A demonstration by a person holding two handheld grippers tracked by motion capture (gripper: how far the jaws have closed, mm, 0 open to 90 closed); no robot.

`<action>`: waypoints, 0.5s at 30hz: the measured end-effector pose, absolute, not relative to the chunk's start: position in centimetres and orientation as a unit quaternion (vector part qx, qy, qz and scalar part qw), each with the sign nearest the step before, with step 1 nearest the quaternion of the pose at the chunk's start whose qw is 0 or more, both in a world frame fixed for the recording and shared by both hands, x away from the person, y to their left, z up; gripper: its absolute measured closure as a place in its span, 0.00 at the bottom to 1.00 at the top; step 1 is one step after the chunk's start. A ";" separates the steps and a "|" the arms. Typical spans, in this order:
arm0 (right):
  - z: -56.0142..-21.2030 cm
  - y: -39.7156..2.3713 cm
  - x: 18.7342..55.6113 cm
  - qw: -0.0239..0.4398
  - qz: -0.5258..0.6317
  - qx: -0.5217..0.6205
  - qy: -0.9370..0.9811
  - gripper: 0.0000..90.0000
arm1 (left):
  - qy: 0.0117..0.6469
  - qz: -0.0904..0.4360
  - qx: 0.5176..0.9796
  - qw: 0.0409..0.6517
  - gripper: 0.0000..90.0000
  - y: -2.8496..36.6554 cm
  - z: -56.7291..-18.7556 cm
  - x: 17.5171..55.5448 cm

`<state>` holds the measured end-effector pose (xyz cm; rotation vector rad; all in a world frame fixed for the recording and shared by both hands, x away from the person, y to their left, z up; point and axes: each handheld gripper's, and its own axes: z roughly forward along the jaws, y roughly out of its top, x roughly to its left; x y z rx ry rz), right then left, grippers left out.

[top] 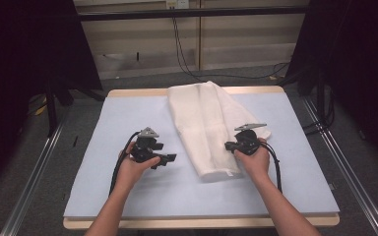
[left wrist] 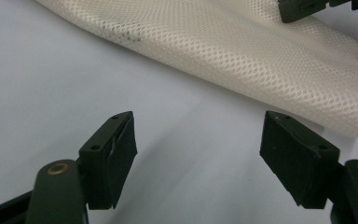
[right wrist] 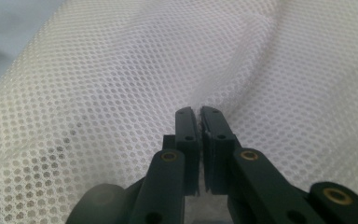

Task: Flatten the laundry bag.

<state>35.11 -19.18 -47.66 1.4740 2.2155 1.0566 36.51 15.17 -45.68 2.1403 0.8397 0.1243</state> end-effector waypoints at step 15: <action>-44.5 -14.5 32.7 0.159 0.427 0.411 0.790 0.98 | 0.339 0.042 0.843 0.416 0.33 14.7 -45.7 36.6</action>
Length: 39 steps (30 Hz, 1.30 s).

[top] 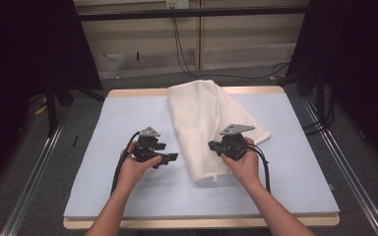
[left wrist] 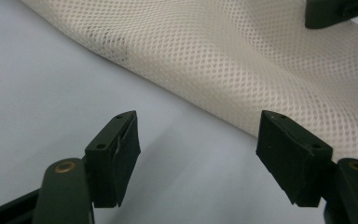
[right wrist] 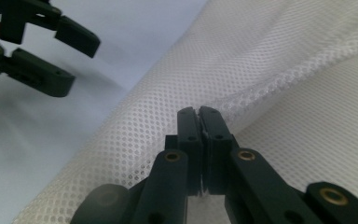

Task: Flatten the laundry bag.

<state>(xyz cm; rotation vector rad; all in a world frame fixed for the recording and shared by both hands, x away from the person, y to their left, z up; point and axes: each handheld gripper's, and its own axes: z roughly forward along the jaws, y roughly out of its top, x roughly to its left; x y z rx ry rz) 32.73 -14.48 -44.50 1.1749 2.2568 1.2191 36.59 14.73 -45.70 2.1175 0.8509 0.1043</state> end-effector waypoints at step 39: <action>-44.5 -7.0 31.0 0.134 0.467 0.325 0.811 0.95 | 0.389 0.076 0.823 0.408 0.32 17.3 -44.3 37.0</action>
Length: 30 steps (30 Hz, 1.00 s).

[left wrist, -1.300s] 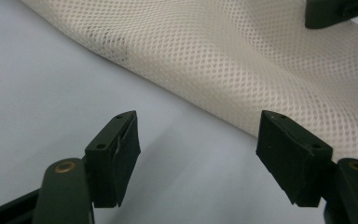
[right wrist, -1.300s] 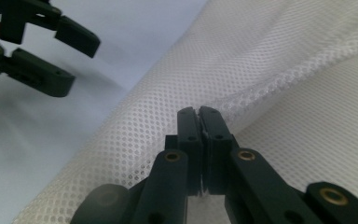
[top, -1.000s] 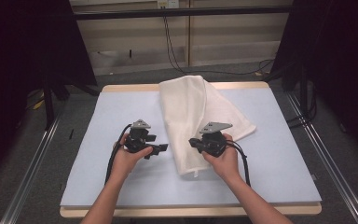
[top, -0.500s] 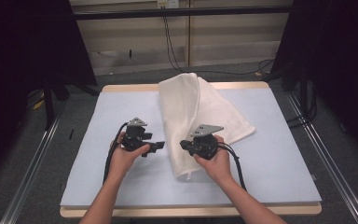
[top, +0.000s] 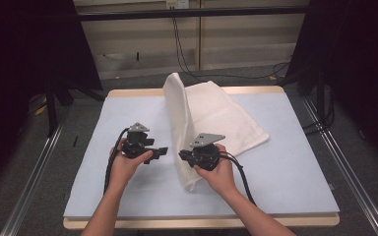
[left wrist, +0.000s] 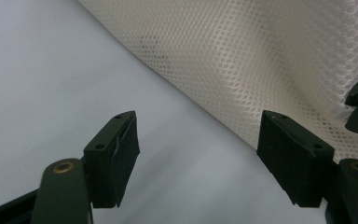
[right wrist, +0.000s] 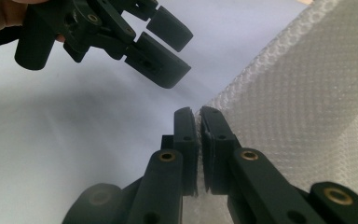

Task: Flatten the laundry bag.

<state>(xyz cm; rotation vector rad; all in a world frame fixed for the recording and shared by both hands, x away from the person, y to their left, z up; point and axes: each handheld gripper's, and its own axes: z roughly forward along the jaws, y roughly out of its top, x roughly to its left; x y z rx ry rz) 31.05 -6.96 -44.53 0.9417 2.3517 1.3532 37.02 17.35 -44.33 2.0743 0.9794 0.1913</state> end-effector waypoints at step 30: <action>-43.3 -6.6 29.8 0.077 0.493 0.291 0.816 0.48 | 0.409 0.094 0.816 0.397 0.32 18.9 -44.5 37.0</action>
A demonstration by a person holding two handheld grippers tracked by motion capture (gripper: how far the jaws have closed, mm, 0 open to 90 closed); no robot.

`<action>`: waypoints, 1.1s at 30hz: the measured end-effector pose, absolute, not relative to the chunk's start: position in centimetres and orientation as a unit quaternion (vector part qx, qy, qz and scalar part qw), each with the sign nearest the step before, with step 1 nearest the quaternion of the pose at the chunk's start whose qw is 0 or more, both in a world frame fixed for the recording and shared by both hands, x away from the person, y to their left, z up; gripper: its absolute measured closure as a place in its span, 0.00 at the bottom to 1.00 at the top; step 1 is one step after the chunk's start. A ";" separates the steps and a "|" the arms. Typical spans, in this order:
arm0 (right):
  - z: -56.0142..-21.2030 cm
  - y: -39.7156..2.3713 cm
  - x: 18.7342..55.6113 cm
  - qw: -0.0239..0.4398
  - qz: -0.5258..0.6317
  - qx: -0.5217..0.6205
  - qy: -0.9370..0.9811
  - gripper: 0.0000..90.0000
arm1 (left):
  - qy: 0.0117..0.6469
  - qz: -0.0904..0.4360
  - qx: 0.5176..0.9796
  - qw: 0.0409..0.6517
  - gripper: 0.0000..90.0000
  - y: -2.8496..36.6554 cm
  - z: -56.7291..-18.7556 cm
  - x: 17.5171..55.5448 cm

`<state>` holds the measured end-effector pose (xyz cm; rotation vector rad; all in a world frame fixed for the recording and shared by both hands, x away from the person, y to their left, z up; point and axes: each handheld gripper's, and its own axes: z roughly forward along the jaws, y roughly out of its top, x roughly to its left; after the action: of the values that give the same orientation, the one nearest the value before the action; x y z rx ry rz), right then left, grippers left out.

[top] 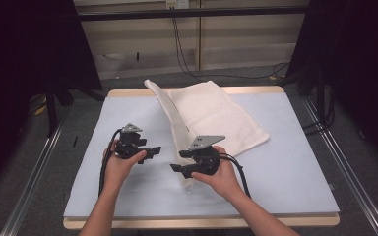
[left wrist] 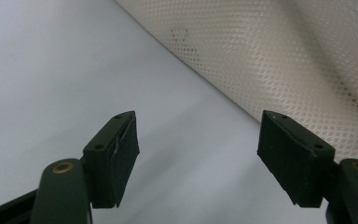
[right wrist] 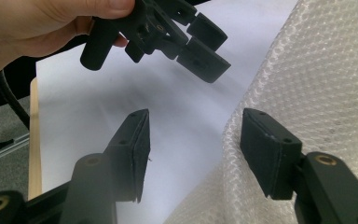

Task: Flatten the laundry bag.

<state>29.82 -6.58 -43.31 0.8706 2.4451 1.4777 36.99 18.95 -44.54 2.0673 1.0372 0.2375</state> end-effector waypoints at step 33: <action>-45.7 -4.5 30.6 0.080 0.475 0.280 0.830 0.50 | 0.405 0.031 0.794 0.452 0.28 19.6 -42.7 36.3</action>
<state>30.56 -4.48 -45.72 0.8365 2.4839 1.4221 36.32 19.60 -42.73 1.9624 0.9997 0.0761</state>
